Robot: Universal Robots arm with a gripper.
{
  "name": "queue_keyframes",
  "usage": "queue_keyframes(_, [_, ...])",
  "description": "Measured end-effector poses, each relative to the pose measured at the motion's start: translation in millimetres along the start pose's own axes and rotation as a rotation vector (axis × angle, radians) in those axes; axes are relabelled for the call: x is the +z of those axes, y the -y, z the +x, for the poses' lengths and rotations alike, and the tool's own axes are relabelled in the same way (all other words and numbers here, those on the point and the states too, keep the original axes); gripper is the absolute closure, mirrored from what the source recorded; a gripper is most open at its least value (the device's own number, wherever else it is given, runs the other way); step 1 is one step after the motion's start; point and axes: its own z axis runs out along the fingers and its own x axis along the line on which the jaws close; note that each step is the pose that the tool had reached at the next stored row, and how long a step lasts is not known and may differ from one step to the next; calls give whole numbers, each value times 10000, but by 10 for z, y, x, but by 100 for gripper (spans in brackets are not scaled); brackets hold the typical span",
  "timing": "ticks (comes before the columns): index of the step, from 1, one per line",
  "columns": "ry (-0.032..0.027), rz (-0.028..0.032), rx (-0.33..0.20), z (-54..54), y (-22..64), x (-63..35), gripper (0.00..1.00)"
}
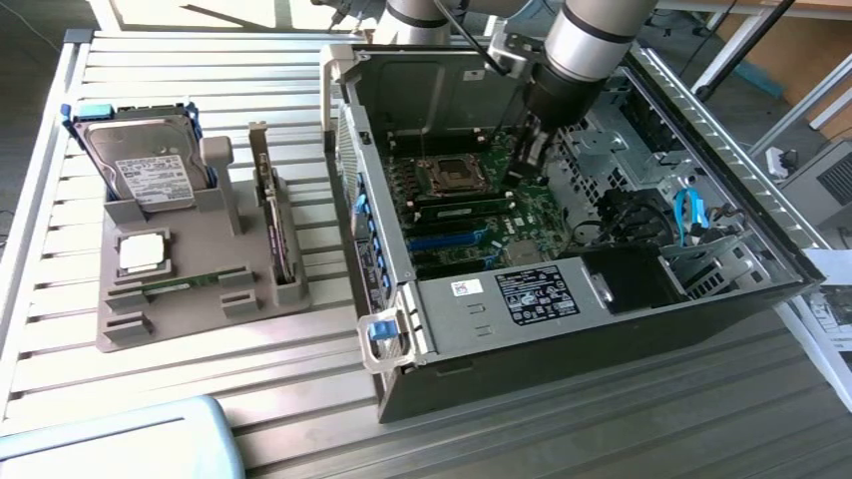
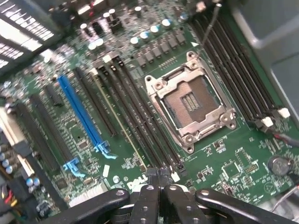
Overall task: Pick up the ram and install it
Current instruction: 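Press down the ram until it locks into place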
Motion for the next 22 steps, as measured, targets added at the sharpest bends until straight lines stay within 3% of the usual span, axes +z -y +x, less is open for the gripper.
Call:
queue_keyframes(7, [74,-71,1818,-2,1,32,89])
queue_keyframes(16, [134,-130,3343,-1,1,32,89])
queue_keyframes(22, [198,-193,4920,-2,1,32,89])
